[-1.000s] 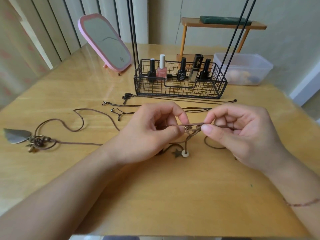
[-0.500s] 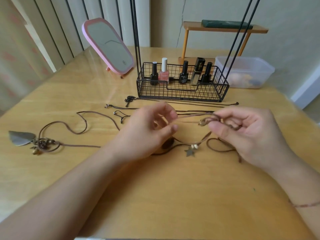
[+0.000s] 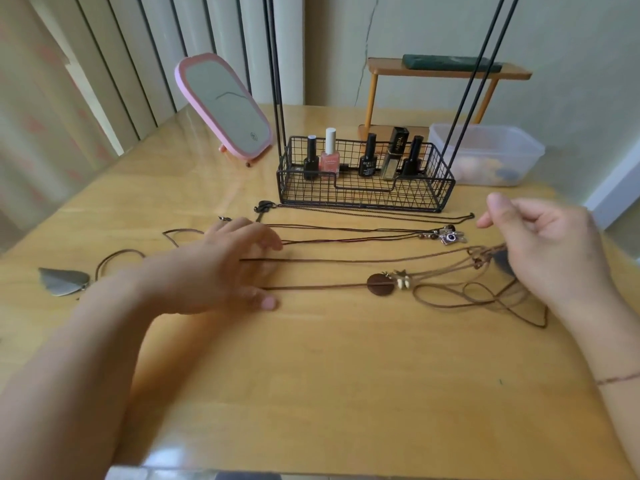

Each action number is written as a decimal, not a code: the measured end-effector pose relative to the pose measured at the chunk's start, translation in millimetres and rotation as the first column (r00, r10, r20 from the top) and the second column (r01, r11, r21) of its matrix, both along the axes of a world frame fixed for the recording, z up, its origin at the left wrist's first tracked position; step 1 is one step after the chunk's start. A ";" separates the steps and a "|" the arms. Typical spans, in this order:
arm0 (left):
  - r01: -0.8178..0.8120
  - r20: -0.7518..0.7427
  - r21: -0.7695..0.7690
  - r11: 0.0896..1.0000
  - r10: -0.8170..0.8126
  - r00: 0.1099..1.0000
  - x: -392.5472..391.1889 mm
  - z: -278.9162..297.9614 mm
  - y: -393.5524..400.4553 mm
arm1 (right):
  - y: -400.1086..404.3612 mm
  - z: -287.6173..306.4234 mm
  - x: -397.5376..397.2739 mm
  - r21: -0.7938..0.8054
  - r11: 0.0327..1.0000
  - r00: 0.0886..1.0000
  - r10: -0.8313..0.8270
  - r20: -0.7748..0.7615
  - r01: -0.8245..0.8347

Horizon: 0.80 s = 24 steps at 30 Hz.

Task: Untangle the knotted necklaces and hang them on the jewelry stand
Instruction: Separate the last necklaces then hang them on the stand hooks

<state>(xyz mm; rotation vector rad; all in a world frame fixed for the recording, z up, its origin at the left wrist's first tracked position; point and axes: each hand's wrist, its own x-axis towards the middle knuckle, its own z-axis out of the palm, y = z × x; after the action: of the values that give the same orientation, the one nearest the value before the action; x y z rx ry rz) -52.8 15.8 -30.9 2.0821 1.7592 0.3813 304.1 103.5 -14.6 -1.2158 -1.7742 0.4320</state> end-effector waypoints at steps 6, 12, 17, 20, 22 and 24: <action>0.044 -0.097 0.222 0.974 -0.023 0.995 -19.3 -2.6 -24.0 | 1.3 -2.0 -0.6 0.088 0.996 0.992 0.010 -0.128 0.002; -0.100 -0.013 0.218 0.971 0.105 0.994 -88.6 -10.9 -66.9 | 4.3 -4.4 0.0 0.070 0.997 0.980 -0.002 -0.197 0.016; -0.135 -0.079 0.298 0.945 0.165 0.983 -118.1 -18.6 -78.9 | 5.5 -7.5 -3.7 0.051 0.998 0.985 -0.029 -0.168 0.039; -0.103 -0.099 0.378 0.920 0.151 0.983 -117.2 -22.6 -83.2 | 6.8 -10.3 -2.4 0.037 0.998 0.991 -0.052 -0.125 0.057; -0.114 -0.090 0.399 0.910 0.162 0.983 -112.9 -21.4 -82.7 | 5.1 -11.0 -4.9 0.042 0.999 0.996 0.001 -0.085 0.003; -0.114 -0.109 0.402 0.909 0.171 0.979 -103.1 -19.1 -80.0 | -1.5 -11.2 -11.8 0.045 0.994 0.994 0.101 -0.034 -0.099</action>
<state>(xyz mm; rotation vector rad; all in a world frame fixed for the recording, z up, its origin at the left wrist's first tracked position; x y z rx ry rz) -155.8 -64.2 -50.0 2.3021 2.0671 0.6979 292.3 102.1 -25.7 -1.0859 -1.8100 0.4676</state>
